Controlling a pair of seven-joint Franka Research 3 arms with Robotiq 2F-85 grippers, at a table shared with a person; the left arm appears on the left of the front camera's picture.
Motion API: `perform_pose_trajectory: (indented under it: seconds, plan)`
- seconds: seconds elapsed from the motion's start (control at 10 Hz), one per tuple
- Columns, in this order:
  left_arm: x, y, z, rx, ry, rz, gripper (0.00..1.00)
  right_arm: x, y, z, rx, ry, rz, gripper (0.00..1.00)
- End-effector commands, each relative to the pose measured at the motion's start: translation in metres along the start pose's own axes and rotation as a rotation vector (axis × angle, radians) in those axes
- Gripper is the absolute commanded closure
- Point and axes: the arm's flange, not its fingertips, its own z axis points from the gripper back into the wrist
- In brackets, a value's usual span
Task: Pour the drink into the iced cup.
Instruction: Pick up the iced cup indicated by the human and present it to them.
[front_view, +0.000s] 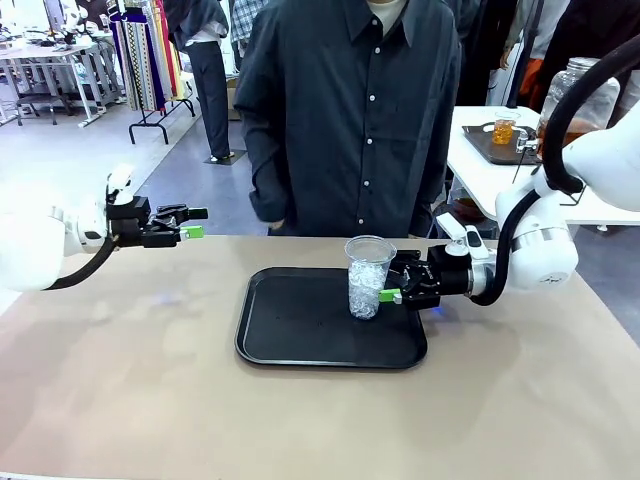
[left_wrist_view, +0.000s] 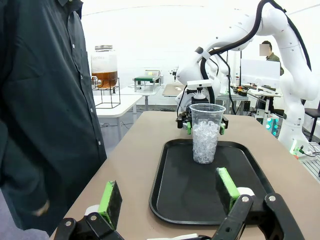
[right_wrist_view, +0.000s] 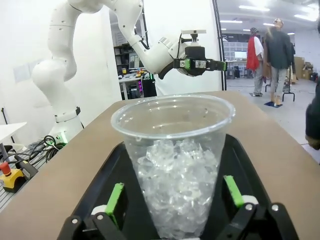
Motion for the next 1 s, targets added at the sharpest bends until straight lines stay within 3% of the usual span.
perform_pose_trajectory:
  seconds: [0.0,0.7,0.8,0.9]
  plan:
    - [0.005,-0.002,0.000,-0.002,-0.005,0.001,0.00,0.003,-0.012,-0.013,-0.008,0.003,-0.032,0.00]
    - [0.005,-0.002,0.000,-0.002,-0.005,0.001,0.00,0.007,-0.015,-0.032,0.043,0.011,-0.067,0.00]
    - [0.005,-0.002,0.000,-0.002,-0.005,0.001,0.00,0.007,-0.014,-0.032,0.037,0.010,-0.074,0.19]
    - [0.005,-0.002,0.000,-0.002,-0.005,0.001,0.00,0.007,-0.014,-0.032,0.045,0.020,-0.073,0.19]
